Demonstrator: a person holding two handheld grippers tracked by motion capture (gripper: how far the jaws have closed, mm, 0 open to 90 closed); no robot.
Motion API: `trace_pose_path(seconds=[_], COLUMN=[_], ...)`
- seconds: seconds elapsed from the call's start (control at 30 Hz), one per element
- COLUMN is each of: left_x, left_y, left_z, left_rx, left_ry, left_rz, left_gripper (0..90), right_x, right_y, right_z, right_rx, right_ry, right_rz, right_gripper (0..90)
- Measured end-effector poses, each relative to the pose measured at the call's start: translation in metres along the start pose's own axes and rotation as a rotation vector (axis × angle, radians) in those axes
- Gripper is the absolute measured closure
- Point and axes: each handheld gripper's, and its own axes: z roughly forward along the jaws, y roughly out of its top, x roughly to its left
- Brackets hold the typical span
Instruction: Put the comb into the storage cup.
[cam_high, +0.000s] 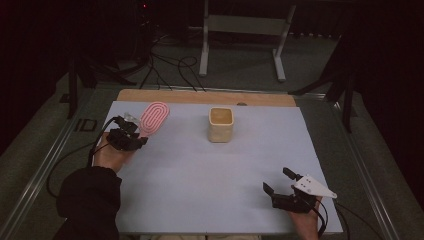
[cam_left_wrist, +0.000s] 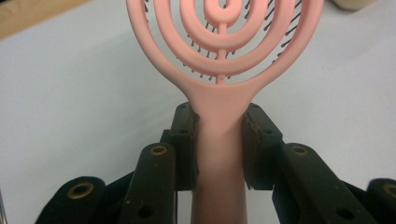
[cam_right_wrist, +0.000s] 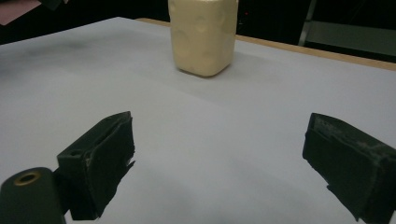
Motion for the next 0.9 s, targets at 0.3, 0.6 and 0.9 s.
trace_pose_path(seconds=[0.3,0.6,0.9], left_x=[-0.004,-0.009,-0.012], left_y=[0.004,0.006,0.008], left_z=[-0.007,-0.011,-0.015], left_rx=[-0.066,-0.127,-0.200], left_ry=[0.006,0.006,0.002], left_rz=[-0.016,-0.017,-0.043], left_gripper=[69.7,69.7,69.7], right_x=[0.000,0.001,0.001], right_y=[0.000,-0.001,-0.001], right_z=[0.001,0.002,0.003], right_rx=[0.003,0.010,0.014], right_ry=[0.001,0.008,0.008], right_rz=[-0.001,0.002,0.004], right_gripper=[8.7,8.7,8.7])
